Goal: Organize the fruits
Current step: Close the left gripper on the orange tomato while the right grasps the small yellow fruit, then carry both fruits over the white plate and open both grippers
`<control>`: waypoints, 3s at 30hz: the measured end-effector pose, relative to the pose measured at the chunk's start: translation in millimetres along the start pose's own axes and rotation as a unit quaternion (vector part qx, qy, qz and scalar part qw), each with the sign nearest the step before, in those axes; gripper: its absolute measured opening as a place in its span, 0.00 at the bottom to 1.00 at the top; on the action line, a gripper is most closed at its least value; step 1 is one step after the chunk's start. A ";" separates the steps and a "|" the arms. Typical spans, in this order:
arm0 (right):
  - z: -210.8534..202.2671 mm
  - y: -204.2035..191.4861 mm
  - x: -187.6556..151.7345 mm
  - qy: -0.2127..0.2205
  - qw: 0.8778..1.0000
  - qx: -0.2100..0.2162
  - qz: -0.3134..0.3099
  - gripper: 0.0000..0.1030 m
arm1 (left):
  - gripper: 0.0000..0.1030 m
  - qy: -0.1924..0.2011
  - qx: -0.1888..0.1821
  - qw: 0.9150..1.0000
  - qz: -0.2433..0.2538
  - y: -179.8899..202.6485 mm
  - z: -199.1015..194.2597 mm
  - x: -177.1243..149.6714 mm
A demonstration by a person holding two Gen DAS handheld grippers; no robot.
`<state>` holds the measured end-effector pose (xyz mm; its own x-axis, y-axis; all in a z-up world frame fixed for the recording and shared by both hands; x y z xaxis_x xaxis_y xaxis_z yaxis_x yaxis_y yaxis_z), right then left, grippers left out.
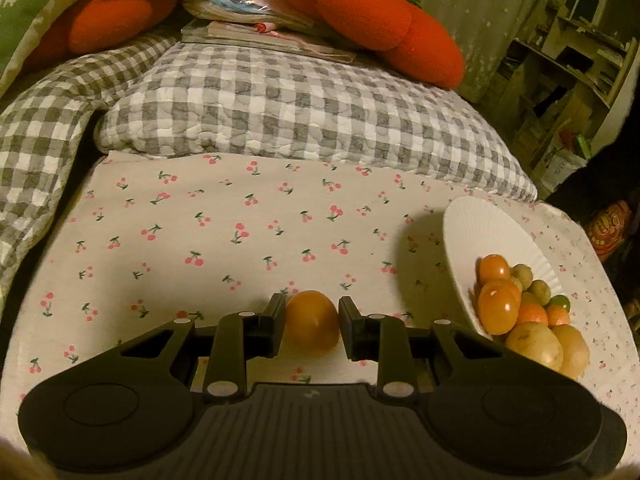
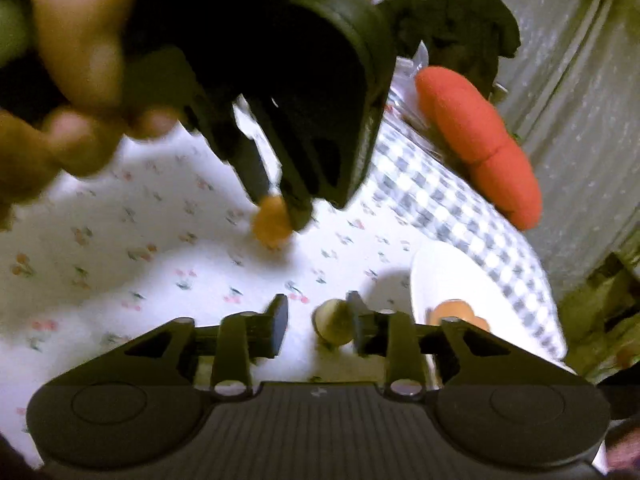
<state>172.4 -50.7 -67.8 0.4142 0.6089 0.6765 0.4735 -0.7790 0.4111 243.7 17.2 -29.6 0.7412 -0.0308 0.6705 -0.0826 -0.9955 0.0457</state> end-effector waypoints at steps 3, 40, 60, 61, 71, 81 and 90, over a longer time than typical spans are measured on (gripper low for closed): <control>6.6 -1.3 6.2 -0.037 0.999 -0.021 -0.032 0.28 | 0.18 -0.006 0.001 1.000 0.001 -6.3 1.0 -1.7; -110.9 128.4 7.3 0.057 0.958 0.113 0.256 0.18 | 0.18 0.045 -0.061 0.997 -0.014 26.6 -77.7 8.2; -53.3 185.3 -50.2 0.052 0.909 0.126 0.394 0.18 | 0.18 0.044 -0.054 0.997 0.013 115.8 -23.0 21.5; -52.5 184.8 -51.1 0.052 0.910 0.126 0.393 0.18 | 0.18 0.046 -0.054 0.997 0.014 116.7 -22.9 21.5; -46.0 179.7 -53.8 0.045 0.904 0.135 0.403 0.23 | 0.18 0.043 -0.058 0.997 0.015 113.4 -20.7 17.7; -81.1 186.4 -42.5 0.060 0.900 0.123 0.413 0.31 | 0.39 0.047 0.022 0.999 0.013 95.1 -46.9 10.8; -129.7 169.8 -36.3 0.075 0.911 0.102 0.393 0.59 | 0.73 0.110 0.101 0.988 0.042 83.8 -107.5 -4.1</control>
<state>136.9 -224.6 56.7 0.5832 -0.1640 0.7956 0.2175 -0.9121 -0.3475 162.2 -56.5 51.1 0.5732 -0.1155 0.8112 0.0138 -0.9885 -0.1505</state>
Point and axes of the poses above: each gripper's, at about its wrist camera, not at the fingertips, and z roughly the way its jaws point, y to its right, x to its top, the point moved 3 cm from there along z, roughly the way its jaws point, and after that the axes turned 14 degrees about x, right-handed, at the moved point
